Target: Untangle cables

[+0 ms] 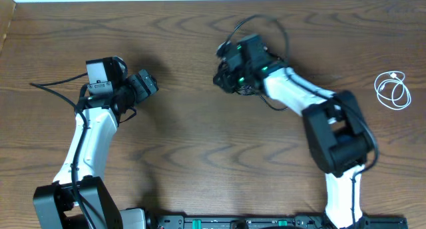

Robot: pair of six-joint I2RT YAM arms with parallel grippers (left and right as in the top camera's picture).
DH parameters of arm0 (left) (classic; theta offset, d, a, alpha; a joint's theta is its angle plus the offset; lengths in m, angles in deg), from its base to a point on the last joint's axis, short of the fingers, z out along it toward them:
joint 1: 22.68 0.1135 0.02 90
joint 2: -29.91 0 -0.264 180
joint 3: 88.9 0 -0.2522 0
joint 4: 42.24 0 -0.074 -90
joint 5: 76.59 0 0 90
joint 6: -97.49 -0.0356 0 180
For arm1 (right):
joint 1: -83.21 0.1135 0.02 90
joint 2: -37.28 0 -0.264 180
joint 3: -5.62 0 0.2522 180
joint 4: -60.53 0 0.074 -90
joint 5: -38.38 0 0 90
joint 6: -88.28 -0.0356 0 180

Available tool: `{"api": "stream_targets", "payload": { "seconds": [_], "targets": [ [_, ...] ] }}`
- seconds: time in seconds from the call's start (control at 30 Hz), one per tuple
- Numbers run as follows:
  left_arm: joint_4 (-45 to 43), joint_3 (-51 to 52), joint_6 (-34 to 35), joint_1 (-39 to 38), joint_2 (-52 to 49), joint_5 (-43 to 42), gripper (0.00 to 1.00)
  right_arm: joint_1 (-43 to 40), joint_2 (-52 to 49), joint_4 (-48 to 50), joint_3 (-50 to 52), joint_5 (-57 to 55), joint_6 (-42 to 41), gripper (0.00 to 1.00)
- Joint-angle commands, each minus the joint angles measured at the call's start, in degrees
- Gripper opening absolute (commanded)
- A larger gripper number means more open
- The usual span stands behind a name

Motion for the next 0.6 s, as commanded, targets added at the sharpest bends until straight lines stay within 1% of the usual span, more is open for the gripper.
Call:
{"api": "stream_targets", "payload": {
  "seconds": [0.0,0.07,0.17,0.27,0.33,0.37,0.43,0.5,0.57],
  "targets": [
    [0.15,-0.70,-0.09,0.17,0.07,0.42,0.98,1.25,-1.81,0.70,-0.28,-7.48,0.70,0.34],
    [0.15,-0.70,-0.09,0.20,0.07,0.42,0.98,1.81,-1.92,0.74,-0.28,-9.60,0.70,0.32],
    [0.15,-0.70,-0.07,0.17,0.07,0.42,0.98,1.92,-1.92,1.31,-0.31,-9.64,0.61,0.32],
    [0.15,-0.70,-0.07,0.20,0.07,0.42,0.98,1.92,-1.60,3.21,-0.37,-6.25,0.61,0.34],
    [0.15,-0.70,-0.07,0.17,0.07,0.42,0.98,1.86,-0.28,4.37,-0.46,-3.45,0.61,0.35],
    [0.15,-0.70,-0.07,0.17,0.07,0.42,0.98,1.55,1.64,4.76,-0.48,-2.91,0.61,0.34],
    [0.15,-0.70,-0.07,0.20,0.07,0.42,0.98,1.05,3.74,4.61,-0.48,-5.03,0.63,0.33],
    [0.15,-0.70,-0.07,0.17,0.07,0.42,0.98,0.66,5.03,3.76,-0.48,-6.99,0.61,0.38],
    [0.15,-0.70,-0.07,0.20,0.07,0.42,0.98,0.50,5.46,2.32,-0.48,-6.84,0.61,0.32]
  ]
}}
